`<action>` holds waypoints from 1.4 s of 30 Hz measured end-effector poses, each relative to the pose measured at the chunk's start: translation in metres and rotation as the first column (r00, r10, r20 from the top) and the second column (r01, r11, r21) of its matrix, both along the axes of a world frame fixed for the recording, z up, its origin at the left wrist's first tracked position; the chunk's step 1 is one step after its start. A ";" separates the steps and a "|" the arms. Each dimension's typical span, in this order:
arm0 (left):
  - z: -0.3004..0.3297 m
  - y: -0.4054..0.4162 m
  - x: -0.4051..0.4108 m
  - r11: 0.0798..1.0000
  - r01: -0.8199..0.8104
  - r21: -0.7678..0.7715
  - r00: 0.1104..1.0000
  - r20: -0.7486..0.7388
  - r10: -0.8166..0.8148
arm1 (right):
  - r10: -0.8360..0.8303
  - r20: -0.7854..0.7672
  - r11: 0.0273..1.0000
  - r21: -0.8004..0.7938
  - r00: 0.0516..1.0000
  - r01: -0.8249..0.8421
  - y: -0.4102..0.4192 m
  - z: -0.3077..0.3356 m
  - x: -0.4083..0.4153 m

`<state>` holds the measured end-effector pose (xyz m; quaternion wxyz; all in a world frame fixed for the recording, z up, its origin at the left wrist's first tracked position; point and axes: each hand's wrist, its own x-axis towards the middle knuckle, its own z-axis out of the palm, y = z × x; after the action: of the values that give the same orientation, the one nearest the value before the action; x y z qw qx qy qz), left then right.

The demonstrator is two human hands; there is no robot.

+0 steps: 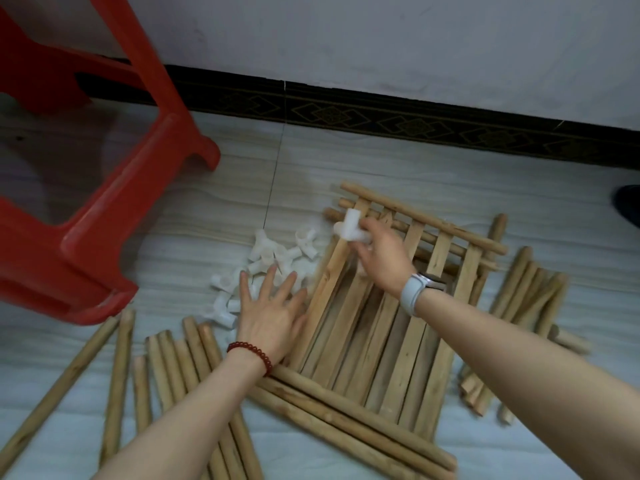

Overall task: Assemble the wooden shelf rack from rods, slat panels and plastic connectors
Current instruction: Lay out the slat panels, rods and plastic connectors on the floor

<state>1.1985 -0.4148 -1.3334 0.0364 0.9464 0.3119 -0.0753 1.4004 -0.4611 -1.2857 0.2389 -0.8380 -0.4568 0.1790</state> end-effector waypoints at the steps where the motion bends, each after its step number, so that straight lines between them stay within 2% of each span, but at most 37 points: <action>1: -0.002 0.003 -0.007 1.000 -0.005 0.012 1.000 -0.009 0.005 | 0.008 -0.075 1.000 -0.003 0.997 -0.008 0.006 0.001 -0.012; 4: 0.000 0.014 -0.028 0.999 -0.044 0.020 0.998 0.045 0.043 | -0.050 -0.263 0.998 -0.059 0.963 0.036 0.030 0.000 -0.043; 6: 0.002 0.016 -0.039 0.998 -0.055 0.022 0.991 0.127 0.052 | -0.026 -0.305 0.996 -0.091 0.952 -0.002 0.039 0.001 -0.054; 8: 0.002 0.013 -0.047 0.997 -0.048 0.067 0.974 0.225 0.032 | 0.033 -0.294 0.995 -0.085 0.955 -0.061 0.039 0.005 -0.056; 11: 0.011 -0.001 -0.047 0.999 -0.049 0.014 0.947 0.319 0.042 | 0.028 -0.265 1.000 -0.007 0.964 -0.030 0.015 0.013 -0.049; 13: 0.014 -0.016 -0.040 0.995 -0.065 -0.074 0.935 0.345 0.087 | -0.058 -0.202 0.997 0.035 0.978 0.066 -0.015 0.012 -0.039; 15: 0.016 -0.035 -0.028 0.974 -0.102 -0.200 0.940 0.303 0.160 | -0.237 -0.060 0.971 0.011 0.970 0.238 -0.056 0.005 -0.027; 17: 0.014 -0.049 -0.015 0.924 -0.197 -0.329 0.963 0.114 0.246 | -0.461 0.079 0.883 -0.055 0.884 0.466 -0.097 -0.005 -0.015; 18: 0.011 -0.054 -0.009 0.893 -0.253 -0.371 0.958 0.032 0.285 | -0.556 0.095 0.819 -0.104 0.826 0.564 -0.114 -0.012 -0.012; 20: 0.008 -0.061 0.002 0.839 -0.359 -0.408 0.926 -0.047 0.374 | -0.676 0.034 0.711 -0.233 0.736 0.663 -0.137 -0.024 -0.010; 21: 0.008 -0.062 0.007 0.810 -0.408 -0.422 0.903 -0.054 0.427 | -0.695 -0.019 0.694 -0.278 0.719 0.664 -0.141 -0.029 -0.012; 24: 0.010 -0.064 0.018 0.773 -0.460 -0.438 0.845 0.053 0.532 | -0.733 -0.160 0.677 -0.263 0.661 0.687 -0.144 -0.036 -0.014; 27: 0.024 -0.066 0.021 0.790 -0.447 -0.418 0.814 0.176 0.554 | -0.776 -0.274 0.627 -0.252 0.567 0.737 -0.142 -0.034 -0.006; 29: 0.040 -0.067 0.017 0.812 -0.429 -0.395 0.810 0.231 0.540 | -0.770 -0.321 0.632 -0.269 0.551 0.727 -0.149 -0.025 -0.007; 31: 0.060 -0.067 0.011 0.849 -0.393 -0.352 0.829 0.263 0.493 | -0.727 -0.330 0.684 -0.279 0.602 0.674 -0.161 -0.008 -0.010; 32: 0.071 -0.066 0.008 0.871 -0.370 -0.322 0.847 0.268 0.459 | -0.688 -0.289 0.725 -0.299 0.665 0.620 -0.168 0.005 -0.013; 34: 0.094 -0.066 -0.001 0.910 -0.319 -0.264 0.882 0.270 0.387 | -0.595 -0.115 0.781 -0.318 0.795 0.538 -0.178 0.039 -0.018; 37: 0.133 -0.080 -0.022 0.966 -0.206 -0.154 0.947 0.218 0.236 | -0.341 0.243 0.912 -0.148 0.908 0.382 -0.192 0.095 -0.036; 39: 0.148 -0.095 -0.037 0.992 -0.095 -0.089 0.982 0.152 0.108 | -0.047 0.456 0.992 -0.079 0.889 0.094 -0.197 0.120 -0.049; 41: 0.161 -0.112 -0.049 0.998 0.042 -0.040 0.996 0.081 -0.038 | 0.217 0.579 0.976 -0.155 0.786 -0.155 -0.204 0.137 -0.063; 42: 0.164 -0.119 -0.053 0.993 0.115 -0.022 0.992 0.046 -0.114 | 0.318 0.591 0.948 -0.224 0.742 -0.227 -0.207 0.141 -0.069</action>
<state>1.1451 -0.5341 -1.1698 0.0503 0.9637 0.2551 -0.0600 1.3316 -0.6682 -1.1447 -0.0113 -0.7882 -0.6139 -0.0421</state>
